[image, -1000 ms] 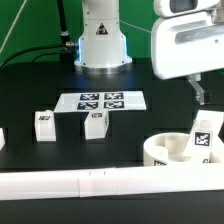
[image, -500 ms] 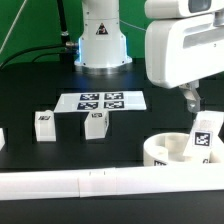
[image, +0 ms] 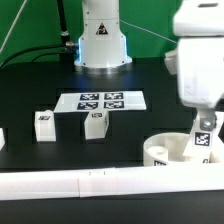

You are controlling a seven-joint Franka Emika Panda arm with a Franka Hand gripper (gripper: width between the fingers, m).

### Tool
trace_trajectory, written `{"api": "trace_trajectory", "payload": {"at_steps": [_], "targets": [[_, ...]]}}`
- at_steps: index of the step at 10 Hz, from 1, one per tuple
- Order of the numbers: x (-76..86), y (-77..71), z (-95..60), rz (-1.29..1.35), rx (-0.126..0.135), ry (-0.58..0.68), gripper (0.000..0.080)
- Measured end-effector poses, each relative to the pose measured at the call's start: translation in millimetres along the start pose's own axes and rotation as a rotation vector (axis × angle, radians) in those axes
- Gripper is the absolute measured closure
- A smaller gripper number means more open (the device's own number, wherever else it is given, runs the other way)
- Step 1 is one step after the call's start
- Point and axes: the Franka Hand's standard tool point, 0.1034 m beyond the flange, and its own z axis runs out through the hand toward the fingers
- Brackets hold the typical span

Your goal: Assemble stool

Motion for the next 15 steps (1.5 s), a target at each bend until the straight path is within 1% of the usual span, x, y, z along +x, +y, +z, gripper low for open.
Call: {"api": "trace_trajectory", "payload": {"at_steps": [1, 3, 4, 5, 6, 7, 9, 10, 11, 12, 13, 14, 15], "targets": [[-4.9, 2.9, 2.6, -0.032, 0.003, -0.003, 0.015], [-3.0, 3.6, 2.1, 0.011, 0.001, -0.001, 0.015], [-4.0, 4.2, 2.4, 0.013, 0.001, -0.002, 0.0279], [-4.1, 4.1, 2.6, 0.05, 0.002, -0.001, 0.0279], [-4.0, 4.2, 2.5, 0.138, 0.002, -0.001, 0.0417], [-4.0, 4.2, 2.6, 0.213, 0.002, -0.001, 0.0463], [-4.6, 4.6, 2.6, 0.322, 0.002, -0.002, 0.0463], [-6.2, 7.0, 3.5, 0.401, 0.002, 0.0, 0.0463], [-7.6, 18.5, 4.2, 0.481, 0.001, 0.021, 0.0463], [-7.4, 26.5, 5.0, 0.565, -0.004, 0.047, 0.0463], [-8.3, 29.3, 5.0, 0.692, 0.004, 0.065, 0.0462], [-12.5, 33.8, 4.9, 0.776, 0.007, 0.074, 0.0462], [-17.4, 37.8, 4.4, 0.836, 0.027, 0.088, 0.0462]]}}
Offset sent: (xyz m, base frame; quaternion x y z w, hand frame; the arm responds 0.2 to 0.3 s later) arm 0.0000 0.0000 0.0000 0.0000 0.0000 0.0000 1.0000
